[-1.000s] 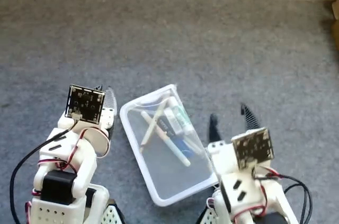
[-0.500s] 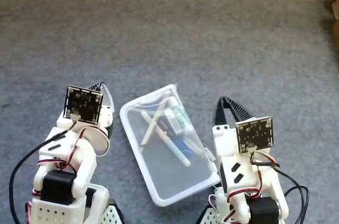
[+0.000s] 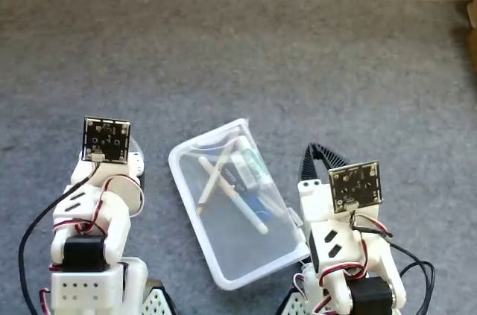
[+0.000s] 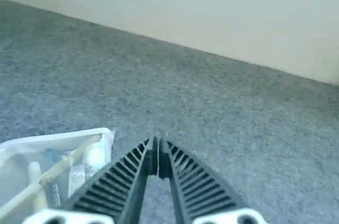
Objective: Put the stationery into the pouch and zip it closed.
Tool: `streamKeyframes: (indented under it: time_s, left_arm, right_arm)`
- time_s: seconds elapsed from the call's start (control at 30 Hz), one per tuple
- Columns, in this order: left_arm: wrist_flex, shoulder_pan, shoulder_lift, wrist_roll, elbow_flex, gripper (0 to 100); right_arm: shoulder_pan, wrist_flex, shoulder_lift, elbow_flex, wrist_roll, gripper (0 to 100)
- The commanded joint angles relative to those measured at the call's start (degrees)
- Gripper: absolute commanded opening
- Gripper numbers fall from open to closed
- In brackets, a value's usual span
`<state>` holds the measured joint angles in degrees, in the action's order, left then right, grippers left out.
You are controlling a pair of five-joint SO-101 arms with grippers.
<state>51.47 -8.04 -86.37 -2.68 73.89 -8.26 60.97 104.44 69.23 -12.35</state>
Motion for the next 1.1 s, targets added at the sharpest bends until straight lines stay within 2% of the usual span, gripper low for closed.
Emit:
streamKeyframes:
  time_s: [0.0,0.13,0.27,0.37,0.63,0.83,1.07]
  left_arm:
    - [-4.48,-5.49,-0.57,0.53,4.97,1]
    - [-10.99,-8.22,-0.57,0.35,12.35,1]
    - [-22.68,-10.07,-0.57,0.35,19.47,1]
    - [-31.03,-9.63,-0.22,0.62,24.04,1]
    - [-27.52,-6.20,-0.48,0.62,23.78,1]
    - [-24.88,-2.42,-0.48,0.62,23.78,1]
    - [-24.70,-2.24,-0.48,0.53,23.78,1]
  right_arm:
    - [2.15,1.19,0.84,-0.48,0.62,1.2]
    - [4.88,0.57,0.84,5.32,0.70,1.2]
    - [8.22,-0.04,0.84,10.86,0.70,1.2]
    - [9.63,-4.18,0.84,15.96,0.70,1.2]
    - [12.26,-13.41,0.84,29.14,0.70,1.2]
    - [11.82,-13.93,0.84,33.19,0.70,1.2]
    - [11.82,-10.15,0.75,33.19,0.53,1.2]
